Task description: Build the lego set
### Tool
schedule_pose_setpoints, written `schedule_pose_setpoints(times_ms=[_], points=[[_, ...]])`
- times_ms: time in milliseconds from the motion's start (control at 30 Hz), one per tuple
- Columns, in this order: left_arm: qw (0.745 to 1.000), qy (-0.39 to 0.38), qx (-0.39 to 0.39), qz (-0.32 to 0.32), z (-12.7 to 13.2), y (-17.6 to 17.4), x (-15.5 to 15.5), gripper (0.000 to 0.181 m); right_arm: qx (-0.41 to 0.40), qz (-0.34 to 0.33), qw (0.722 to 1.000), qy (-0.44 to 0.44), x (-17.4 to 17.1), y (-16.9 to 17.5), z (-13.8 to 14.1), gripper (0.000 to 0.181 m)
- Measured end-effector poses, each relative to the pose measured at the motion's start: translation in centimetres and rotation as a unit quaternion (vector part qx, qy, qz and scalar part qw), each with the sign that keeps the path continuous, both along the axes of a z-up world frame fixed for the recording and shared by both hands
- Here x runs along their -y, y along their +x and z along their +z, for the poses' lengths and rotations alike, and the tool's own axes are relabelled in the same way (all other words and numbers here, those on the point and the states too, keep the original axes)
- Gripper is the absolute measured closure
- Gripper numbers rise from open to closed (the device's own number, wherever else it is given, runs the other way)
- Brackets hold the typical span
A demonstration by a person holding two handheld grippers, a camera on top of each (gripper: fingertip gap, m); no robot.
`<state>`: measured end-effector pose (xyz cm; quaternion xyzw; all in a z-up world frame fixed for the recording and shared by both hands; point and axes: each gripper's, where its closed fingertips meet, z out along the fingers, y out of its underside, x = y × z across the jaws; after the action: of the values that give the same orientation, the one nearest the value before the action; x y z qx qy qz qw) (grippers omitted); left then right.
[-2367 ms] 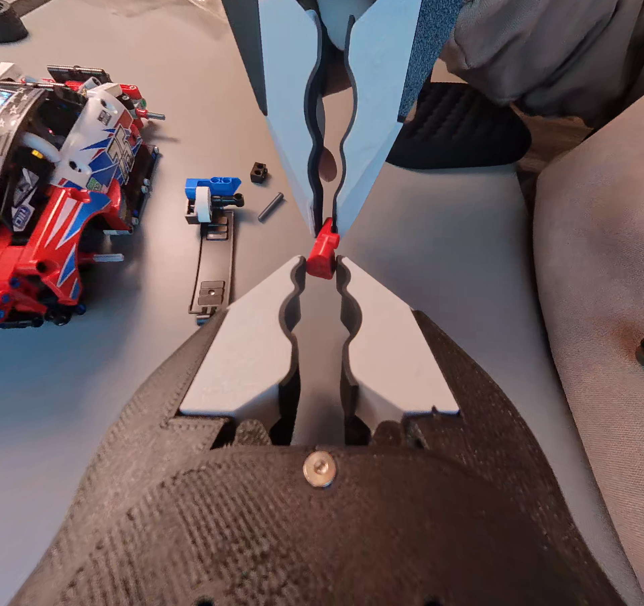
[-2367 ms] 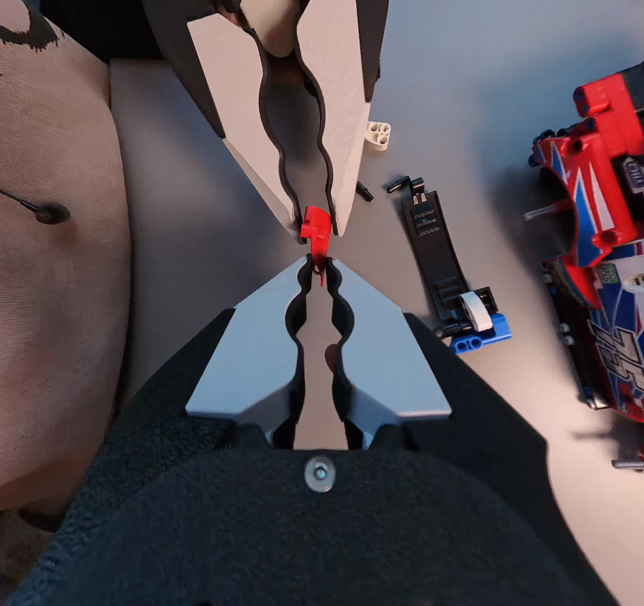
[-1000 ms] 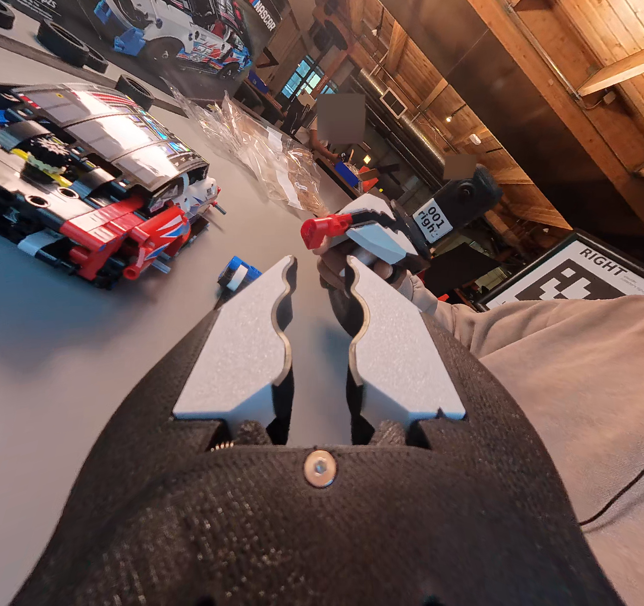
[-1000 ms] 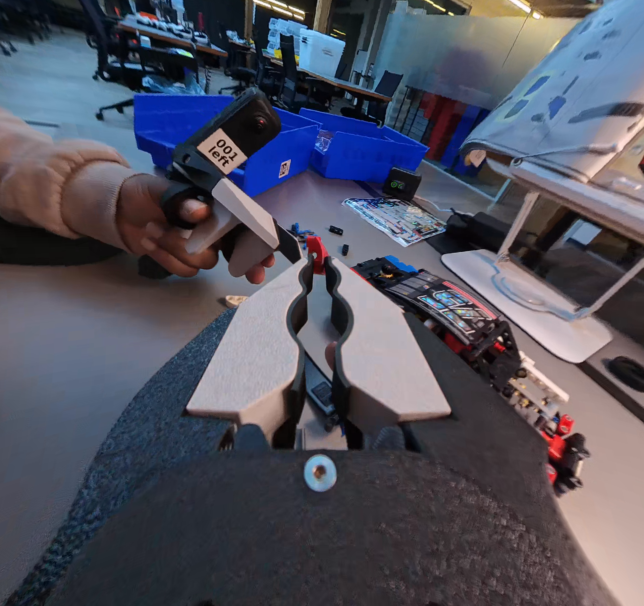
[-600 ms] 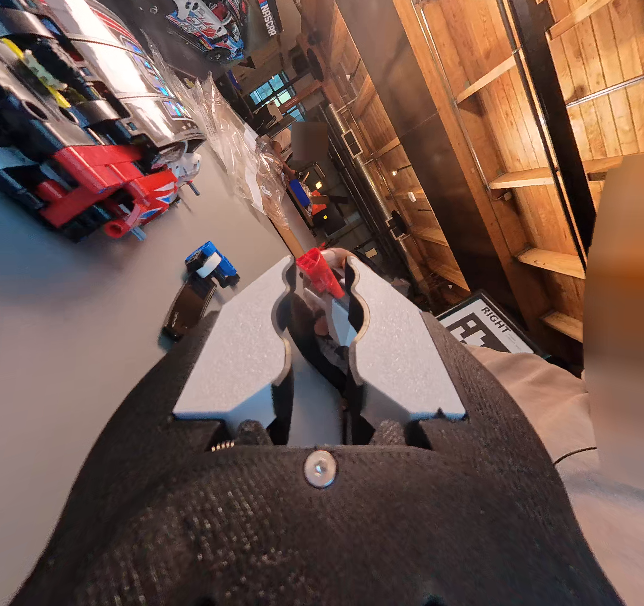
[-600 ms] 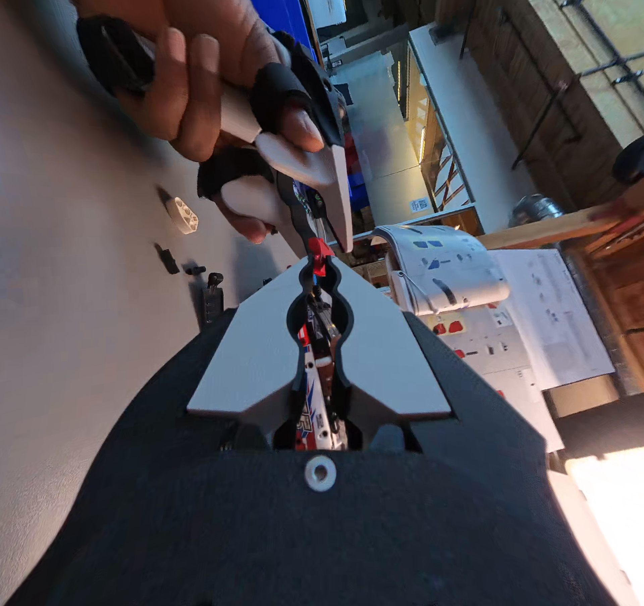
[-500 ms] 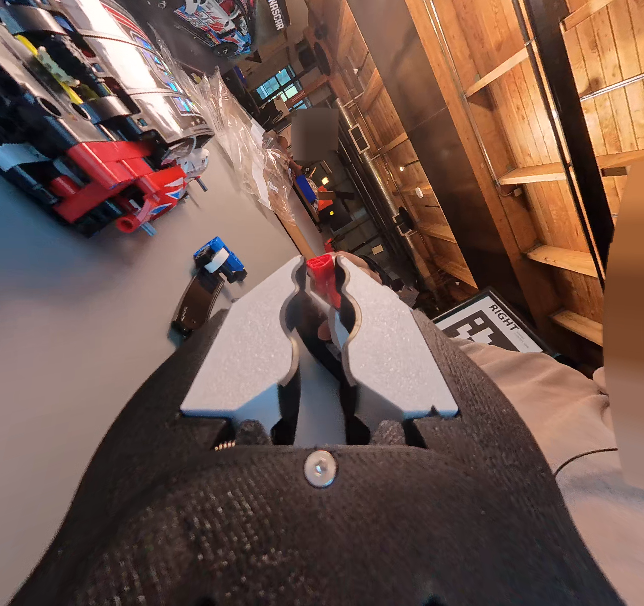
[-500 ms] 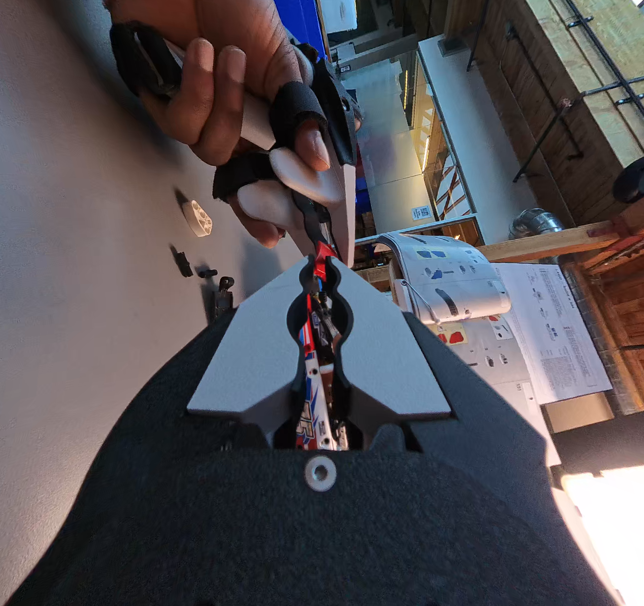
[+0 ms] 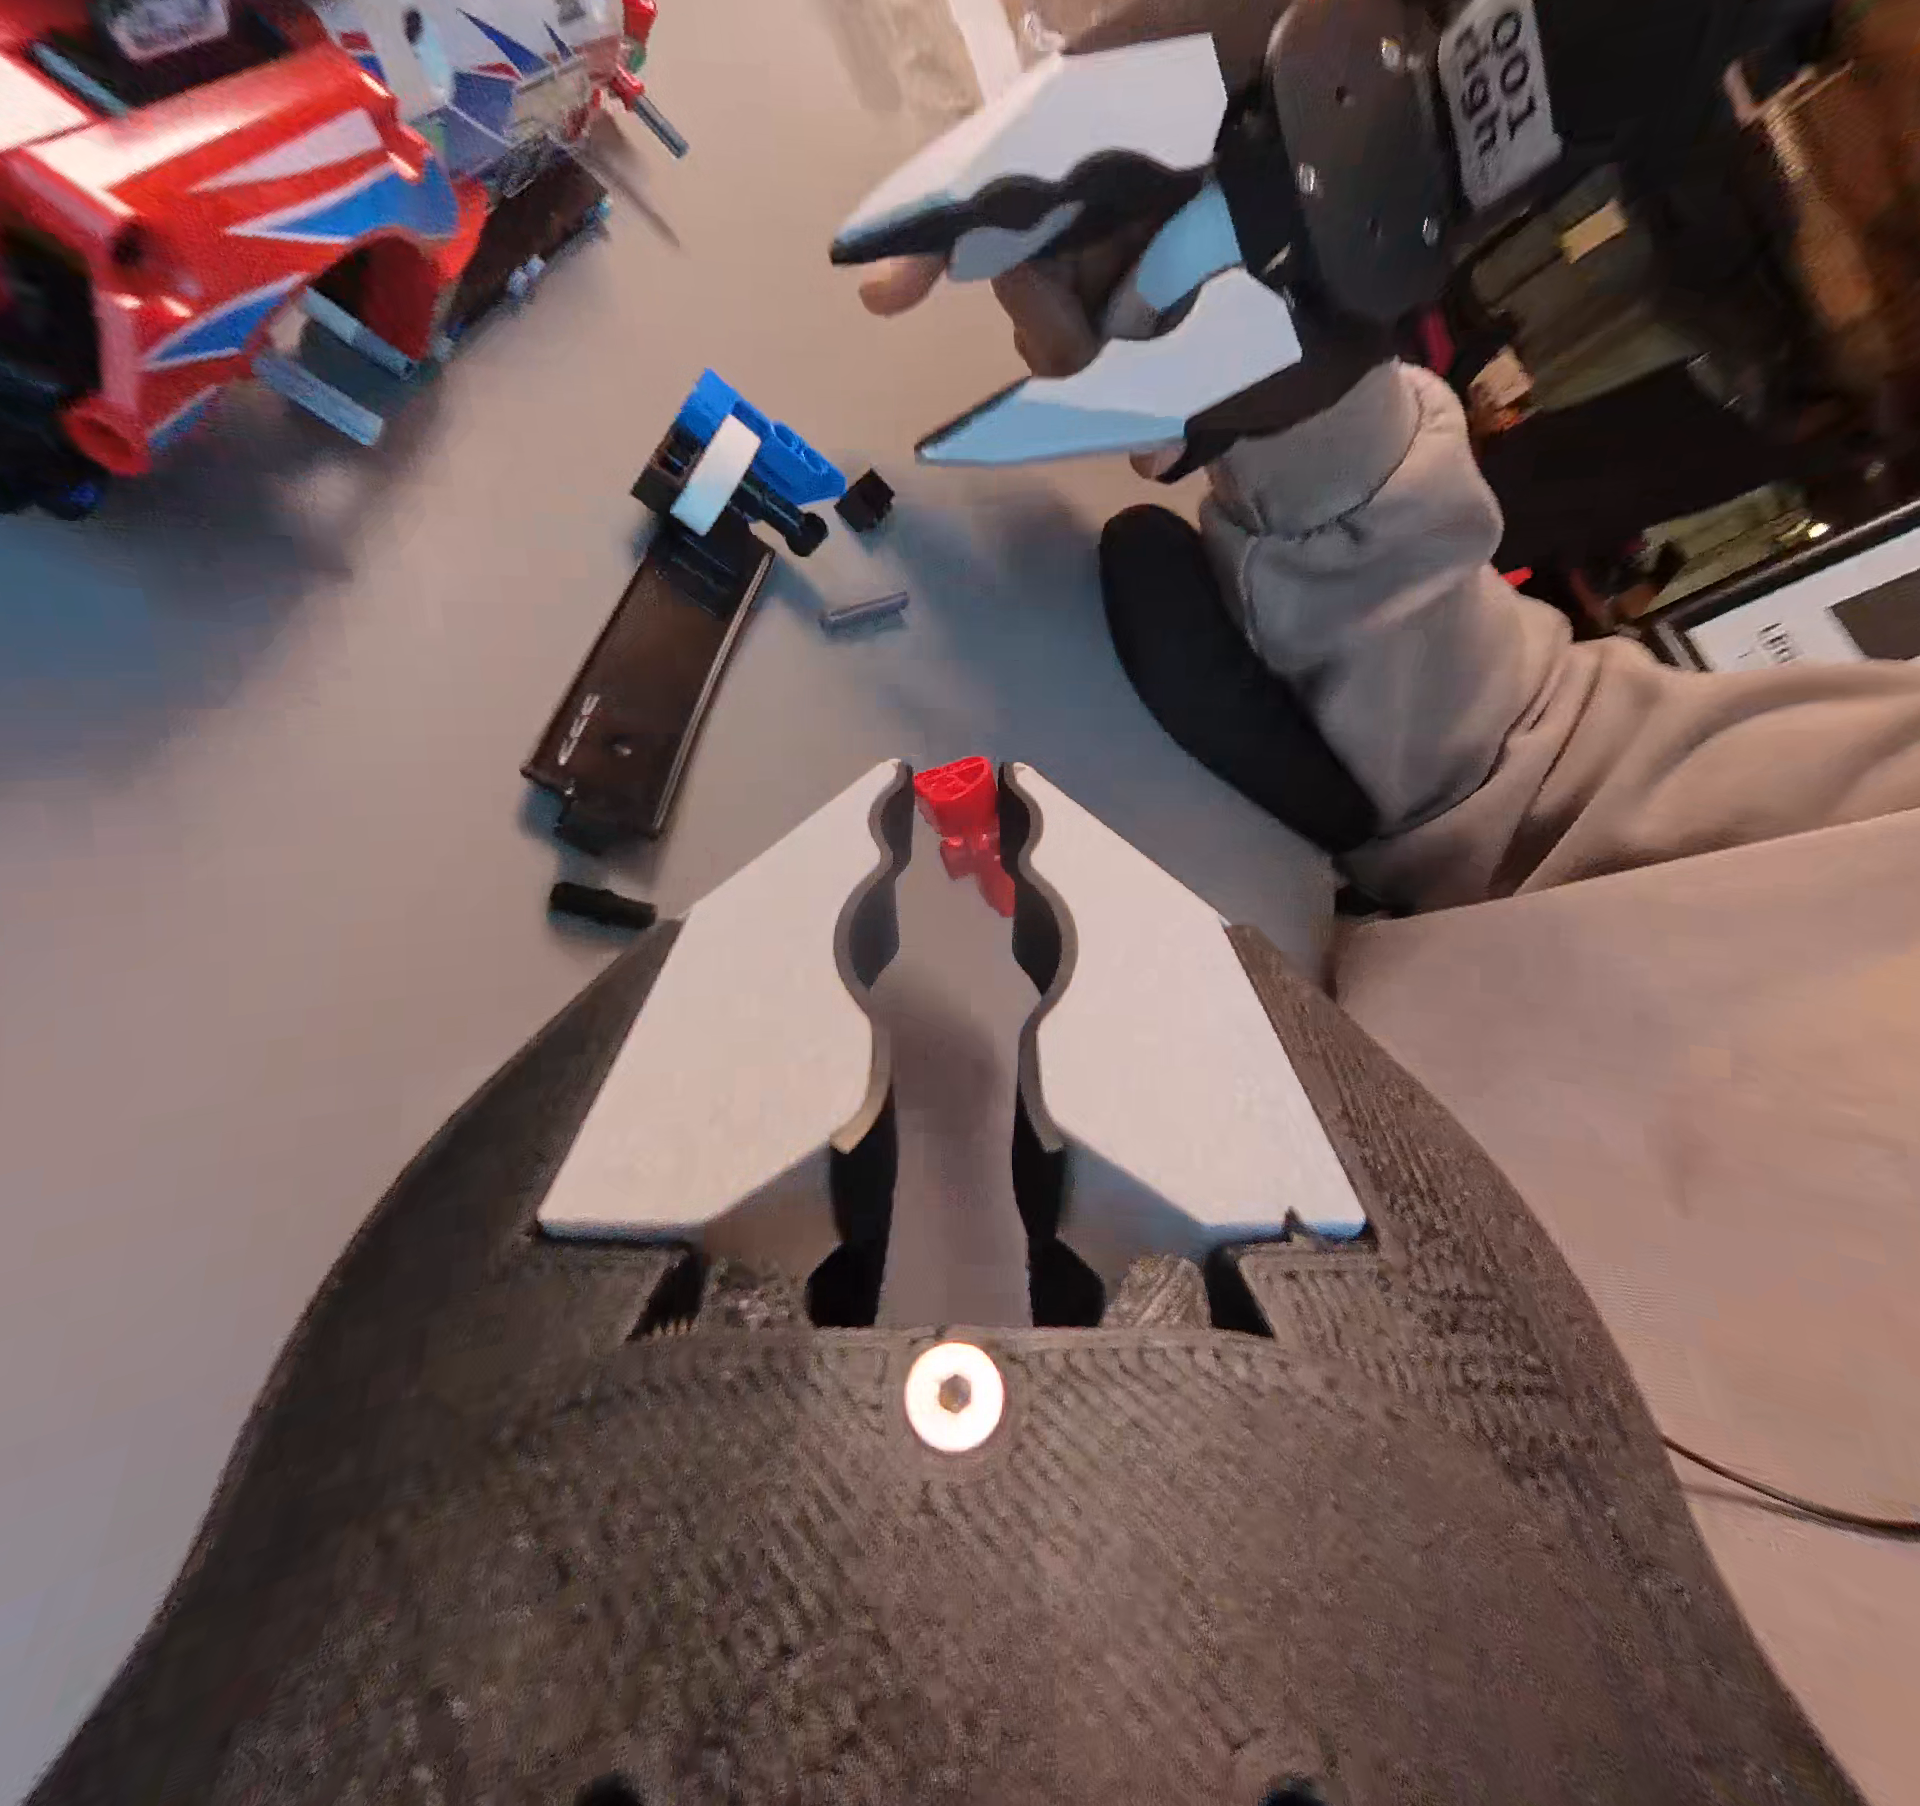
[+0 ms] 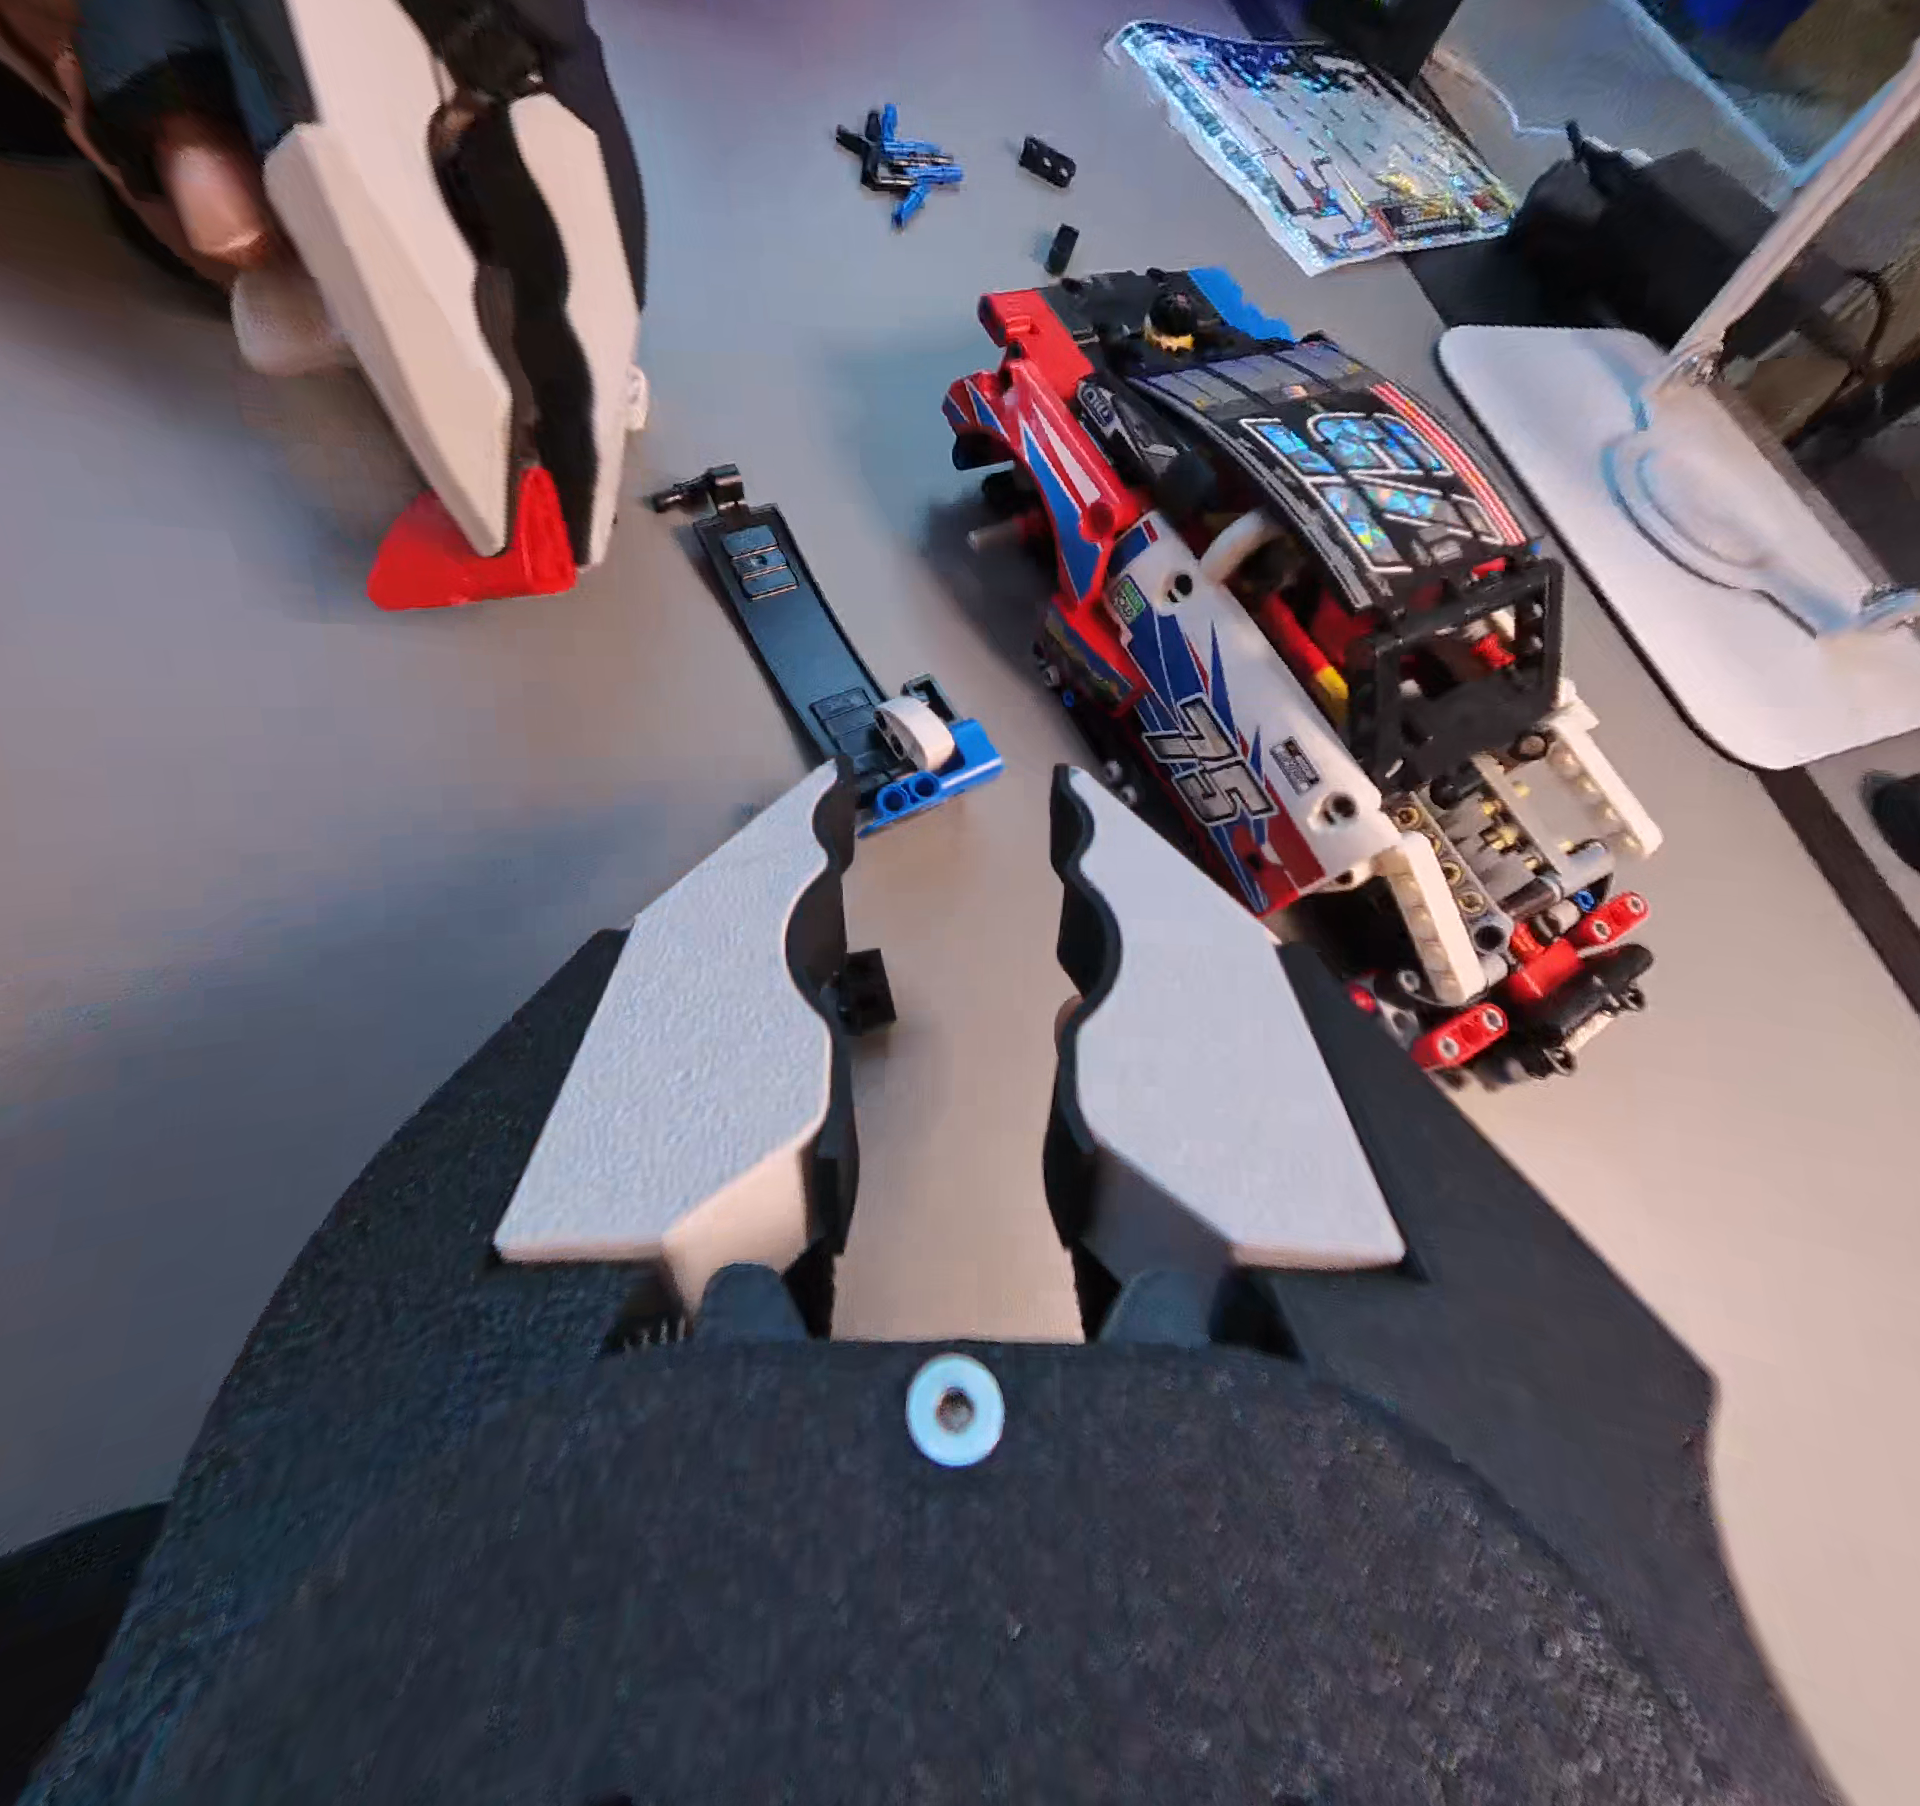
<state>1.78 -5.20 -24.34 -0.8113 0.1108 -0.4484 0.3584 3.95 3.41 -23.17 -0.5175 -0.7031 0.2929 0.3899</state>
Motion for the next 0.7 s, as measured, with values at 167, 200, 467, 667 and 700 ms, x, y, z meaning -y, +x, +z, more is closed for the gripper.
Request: schedule_pose_setpoints(times_ms=[167, 200, 467, 667, 700], points=[[0.998, 0.021, -0.058, -0.010, -1.0, 0.8, 0.2, 0.168, -0.020, 0.075, 0.996, -0.040, 4.7, -1.2, 1.5, 0.150], [0.998, 0.024, -0.059, -0.009, -0.9, 0.8, 0.2, 0.168, -0.011, 0.100, 0.993, -0.056, 6.3, -1.3, 1.5, 0.150], [0.993, -0.019, 0.100, 0.064, 1.4, -1.1, -1.3, 0.168, 0.032, 0.093, 0.995, 0.026, 9.5, -3.8, -1.4, 0.137], [0.992, -0.019, 0.109, 0.066, 1.7, -1.6, -1.4, 0.168, 0.029, 0.084, 0.995, 0.048, 9.1, -4.2, -1.2, 0.144], [0.993, -0.011, 0.093, 0.066, 1.5, -1.6, -1.4, 0.169, 0.042, 0.089, 0.994, 0.042, 9.2, -3.9, -1.5, 0.144]])
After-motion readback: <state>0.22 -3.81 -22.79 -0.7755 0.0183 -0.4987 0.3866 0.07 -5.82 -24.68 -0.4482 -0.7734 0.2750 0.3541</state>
